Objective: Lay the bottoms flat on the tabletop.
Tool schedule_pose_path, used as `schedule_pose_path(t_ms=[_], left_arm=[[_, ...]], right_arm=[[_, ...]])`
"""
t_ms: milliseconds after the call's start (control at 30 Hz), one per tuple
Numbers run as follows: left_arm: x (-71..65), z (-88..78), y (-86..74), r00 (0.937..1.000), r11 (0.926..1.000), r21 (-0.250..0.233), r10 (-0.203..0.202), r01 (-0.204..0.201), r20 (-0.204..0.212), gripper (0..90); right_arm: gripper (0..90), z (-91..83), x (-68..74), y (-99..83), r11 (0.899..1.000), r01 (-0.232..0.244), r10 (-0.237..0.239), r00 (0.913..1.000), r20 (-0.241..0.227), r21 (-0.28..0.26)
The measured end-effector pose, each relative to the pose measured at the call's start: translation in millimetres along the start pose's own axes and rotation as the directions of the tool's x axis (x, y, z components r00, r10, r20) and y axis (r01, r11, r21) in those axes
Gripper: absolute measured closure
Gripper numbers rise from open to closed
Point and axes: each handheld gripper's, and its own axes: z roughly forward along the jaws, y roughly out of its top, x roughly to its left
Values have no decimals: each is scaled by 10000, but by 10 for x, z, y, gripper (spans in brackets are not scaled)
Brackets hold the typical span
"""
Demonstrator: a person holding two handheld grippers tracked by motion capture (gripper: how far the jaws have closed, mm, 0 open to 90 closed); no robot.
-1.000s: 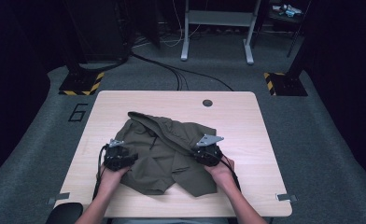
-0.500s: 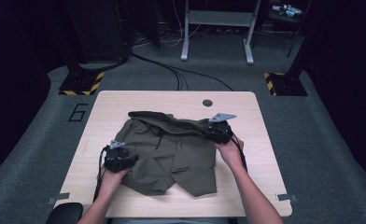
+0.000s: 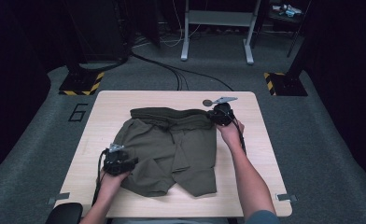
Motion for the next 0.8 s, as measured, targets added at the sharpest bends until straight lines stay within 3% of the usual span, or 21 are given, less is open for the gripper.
schedule_pose_path(t_ms=[33,67,133,167,400,633,733,767,800], left_arm=[[5,3,1,10000,10000,-27,-37,37,35,474],[9,4,3,10000,10000,-24,-40,40,44,474],[16,6,9,10000,10000,-13,-42,42,68,474],[20,5,11,9999,10000,2,-34,34,99,474],[25,-3,37,9999,10000,30,-38,38,138,457],[43,-52,220,9998,9996,-272,48,-44,167,458],[66,-45,344,9995,9992,-327,249,-243,179,457],[76,-35,383,9992,9991,-306,301,-292,262,457],[87,-25,423,9989,9989,-263,405,-398,247,457]], right_arm=[[762,66,-75,25,9995,-246,251,9992,320,-178],[762,66,-75,25,9995,-246,251,9992,320,-178],[657,88,-128,36,9981,-391,416,9977,536,-467],[624,74,-159,41,9951,-544,613,9946,839,-828],[584,-124,-135,39,9909,-659,773,9924,953,-1172],[633,-247,122,-176,9938,-623,666,9968,447,-924],[636,-252,224,-279,9950,-576,601,9978,289,-818],[639,-260,340,-383,9958,-549,564,9982,182,-734],[639,-260,340,-383,9958,-549,564,9982,182,-734]])
